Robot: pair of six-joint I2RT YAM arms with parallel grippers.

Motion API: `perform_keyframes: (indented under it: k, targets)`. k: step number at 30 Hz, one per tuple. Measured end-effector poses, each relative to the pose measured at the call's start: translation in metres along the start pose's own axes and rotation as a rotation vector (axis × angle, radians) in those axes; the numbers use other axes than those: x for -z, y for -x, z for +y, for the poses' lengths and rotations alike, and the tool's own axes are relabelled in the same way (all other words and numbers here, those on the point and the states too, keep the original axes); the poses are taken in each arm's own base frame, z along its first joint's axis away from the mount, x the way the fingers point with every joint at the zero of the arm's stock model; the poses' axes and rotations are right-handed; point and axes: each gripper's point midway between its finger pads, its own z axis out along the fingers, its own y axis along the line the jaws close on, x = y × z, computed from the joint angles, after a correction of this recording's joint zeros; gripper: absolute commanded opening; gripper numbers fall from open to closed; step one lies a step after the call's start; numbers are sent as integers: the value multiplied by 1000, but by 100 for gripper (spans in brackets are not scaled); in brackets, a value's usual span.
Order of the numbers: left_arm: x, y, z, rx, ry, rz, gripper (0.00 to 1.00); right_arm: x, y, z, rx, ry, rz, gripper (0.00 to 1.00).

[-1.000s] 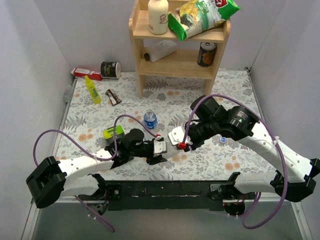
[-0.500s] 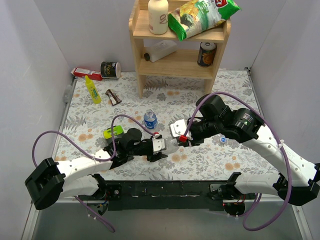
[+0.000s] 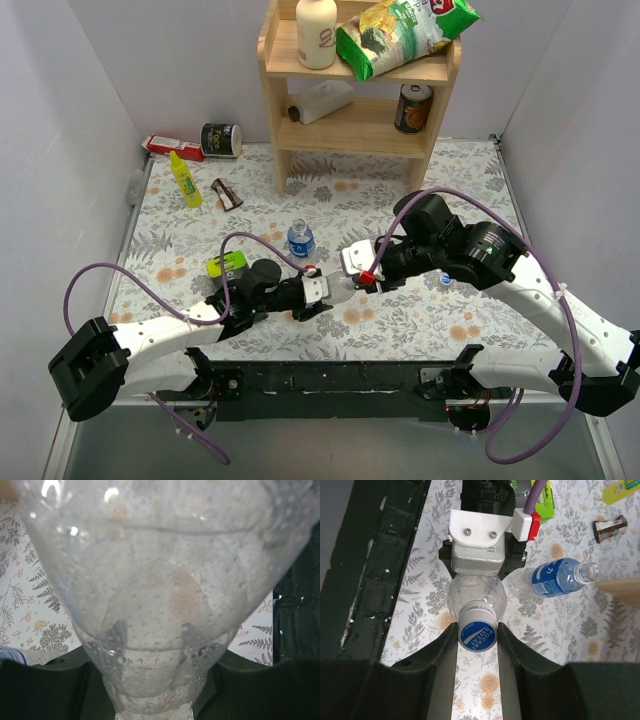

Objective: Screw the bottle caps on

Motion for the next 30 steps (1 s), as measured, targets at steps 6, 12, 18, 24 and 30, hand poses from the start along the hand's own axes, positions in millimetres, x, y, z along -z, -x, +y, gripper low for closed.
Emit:
perform_keyframes:
  k: [6,12,18,24,30]
  targets:
    - [0,1,5,9,27,-2,0,0,-1,-7,57,-38,-1,18]
    - [2,-3,18,5,97,21,0,-8,-3,-15,-60,-44,10,18]
    - [0,-14,23,46,131,67,0,-16,-5,-22,-260,-68,14,14]
    - [2,-29,20,135,144,123,0,-28,-18,-40,-478,-92,46,13]
    - [3,-32,15,243,151,145,0,-29,-29,-53,-619,-134,47,14]
